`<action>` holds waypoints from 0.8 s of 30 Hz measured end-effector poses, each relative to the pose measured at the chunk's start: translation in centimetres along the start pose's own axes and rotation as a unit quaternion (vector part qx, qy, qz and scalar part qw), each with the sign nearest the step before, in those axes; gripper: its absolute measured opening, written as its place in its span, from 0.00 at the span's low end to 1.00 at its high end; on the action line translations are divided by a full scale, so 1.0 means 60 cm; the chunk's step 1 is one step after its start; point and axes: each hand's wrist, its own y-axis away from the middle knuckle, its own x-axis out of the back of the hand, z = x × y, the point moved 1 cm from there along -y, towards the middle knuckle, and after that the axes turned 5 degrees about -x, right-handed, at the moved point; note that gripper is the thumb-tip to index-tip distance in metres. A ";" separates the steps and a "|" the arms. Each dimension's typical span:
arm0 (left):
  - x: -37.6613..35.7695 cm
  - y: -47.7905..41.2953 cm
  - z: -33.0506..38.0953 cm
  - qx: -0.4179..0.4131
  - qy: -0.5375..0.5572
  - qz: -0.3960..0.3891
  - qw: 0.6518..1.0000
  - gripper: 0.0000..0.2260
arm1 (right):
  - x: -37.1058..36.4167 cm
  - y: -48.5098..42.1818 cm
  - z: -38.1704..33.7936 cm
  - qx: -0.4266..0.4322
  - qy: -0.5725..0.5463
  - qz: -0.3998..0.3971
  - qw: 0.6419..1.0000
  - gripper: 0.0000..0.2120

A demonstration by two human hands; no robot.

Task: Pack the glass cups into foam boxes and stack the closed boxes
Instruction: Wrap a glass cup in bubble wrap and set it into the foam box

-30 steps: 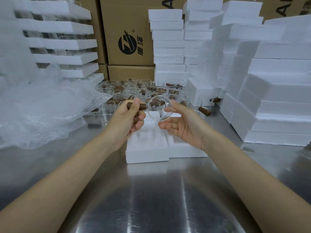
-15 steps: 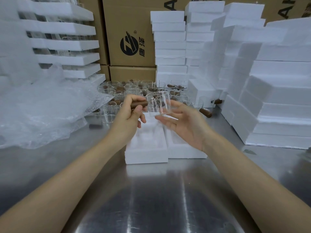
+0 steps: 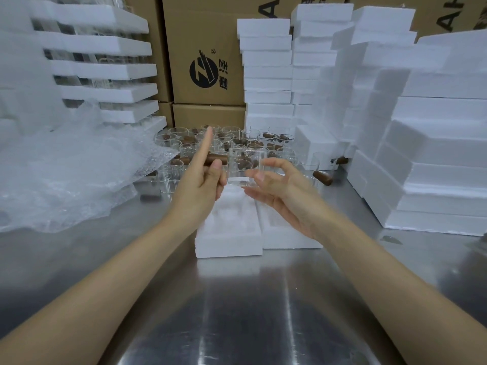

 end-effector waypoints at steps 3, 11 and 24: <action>-0.006 0.000 0.007 0.008 -0.061 -0.006 0.998 0.27 | -0.008 0.001 0.000 0.053 0.033 0.011 0.998 0.19; -0.015 0.000 0.021 0.044 0.013 -0.022 0.999 0.35 | -0.026 0.007 0.003 0.109 0.139 0.063 0.982 0.32; -0.023 0.006 0.023 0.083 0.024 -0.014 0.996 0.15 | -0.015 0.004 -0.003 0.096 0.031 0.024 0.995 0.13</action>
